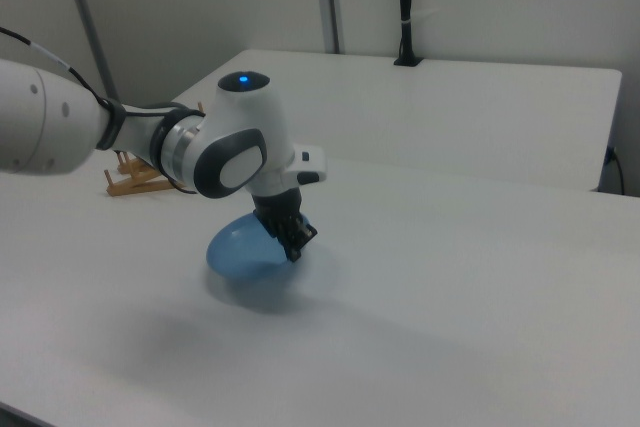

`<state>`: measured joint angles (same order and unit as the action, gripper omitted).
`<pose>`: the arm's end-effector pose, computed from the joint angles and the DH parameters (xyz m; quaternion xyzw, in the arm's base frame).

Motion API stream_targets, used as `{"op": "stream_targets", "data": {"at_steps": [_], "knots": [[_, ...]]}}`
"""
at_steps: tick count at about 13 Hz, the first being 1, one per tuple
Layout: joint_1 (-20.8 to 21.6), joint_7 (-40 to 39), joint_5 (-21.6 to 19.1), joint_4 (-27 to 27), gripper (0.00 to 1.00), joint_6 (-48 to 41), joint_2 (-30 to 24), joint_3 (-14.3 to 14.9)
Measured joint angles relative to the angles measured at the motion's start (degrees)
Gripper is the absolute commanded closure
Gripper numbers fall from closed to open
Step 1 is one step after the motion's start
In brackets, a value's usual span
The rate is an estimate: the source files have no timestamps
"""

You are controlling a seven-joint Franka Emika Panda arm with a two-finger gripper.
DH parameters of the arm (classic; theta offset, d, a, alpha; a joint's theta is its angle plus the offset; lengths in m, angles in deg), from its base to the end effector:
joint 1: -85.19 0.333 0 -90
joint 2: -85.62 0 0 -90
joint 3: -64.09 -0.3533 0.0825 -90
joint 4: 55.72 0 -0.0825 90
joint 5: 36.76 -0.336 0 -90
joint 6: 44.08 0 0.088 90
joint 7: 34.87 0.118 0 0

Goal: Place plate in plate rack
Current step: 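Close the gripper on the plate rim and tilt the plate up, then lift the blue plate and carry it over the wooden rack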

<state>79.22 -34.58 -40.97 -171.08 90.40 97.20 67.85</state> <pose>0.5650 -0.0932 0.4214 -0.9915 0.1099 -0.0676 0.0158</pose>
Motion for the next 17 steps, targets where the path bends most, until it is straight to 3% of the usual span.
{"op": "stream_targets", "data": {"at_steps": [6,11,14,17], "knots": [[0.2,1.4,0.0,3.0,1.00,0.0,-5.0,-0.2],[0.4,12.0,0.6,10.6,1.00,0.0,-8.8,-5.5],[0.6,24.0,9.0,15.5,1.00,0.0,-8.9,-10.0],[0.8,41.8,25.0,16.7,1.00,1.3,-8.1,-15.3]]}}
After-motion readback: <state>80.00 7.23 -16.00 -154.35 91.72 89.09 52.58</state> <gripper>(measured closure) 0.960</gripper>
